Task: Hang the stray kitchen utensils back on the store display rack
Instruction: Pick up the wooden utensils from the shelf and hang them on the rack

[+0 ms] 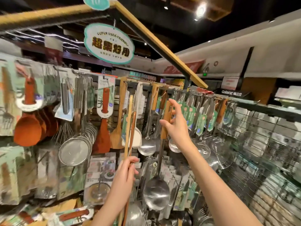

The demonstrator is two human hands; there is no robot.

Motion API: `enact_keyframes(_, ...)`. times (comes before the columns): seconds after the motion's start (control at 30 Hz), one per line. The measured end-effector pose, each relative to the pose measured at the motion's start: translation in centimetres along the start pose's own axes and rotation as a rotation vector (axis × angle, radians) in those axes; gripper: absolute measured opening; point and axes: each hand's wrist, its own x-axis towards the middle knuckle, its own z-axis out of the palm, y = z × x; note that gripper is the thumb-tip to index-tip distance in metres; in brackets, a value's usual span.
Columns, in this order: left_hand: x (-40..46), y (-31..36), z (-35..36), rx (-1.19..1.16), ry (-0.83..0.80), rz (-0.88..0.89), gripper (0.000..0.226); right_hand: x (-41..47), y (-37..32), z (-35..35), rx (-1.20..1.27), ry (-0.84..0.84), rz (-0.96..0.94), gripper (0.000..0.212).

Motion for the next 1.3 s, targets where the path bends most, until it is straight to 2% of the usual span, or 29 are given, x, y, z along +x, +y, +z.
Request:
enact_keyframes(0.23, 4.5, 1.2, 1.9, 0.065, 0.092, 0.064, 0.027, 6.5, 0.6, -0.4, 0.052, -0.019, -0.073, 0.076)
enact_keyframes(0.63, 6.1, 2.2, 2.5, 0.052, 0.121, 0.1, 0.026, 6.9, 1.7, -0.8, -0.013, 0.075, -0.221, 0.078)
enact_keyframes(0.83, 6.5, 2.4, 2.9, 0.061, 0.116, 0.108, 0.024, 6.8, 0.9, -0.8, 0.027, 0.032, -0.181, 0.078)
enact_keyframes(1.07, 6.7, 2.5, 2.6, 0.021, 0.142, 0.138, 0.028, 6.7, 1.5, -1.3, 0.121, 0.089, -0.115, 0.081)
enact_keyframes(1.3, 7.0, 2.5, 2.7, 0.051, 0.137, 0.145, 0.027, 8.3, 2.2, -0.4, 0.077, 0.045, -0.057, 0.084)
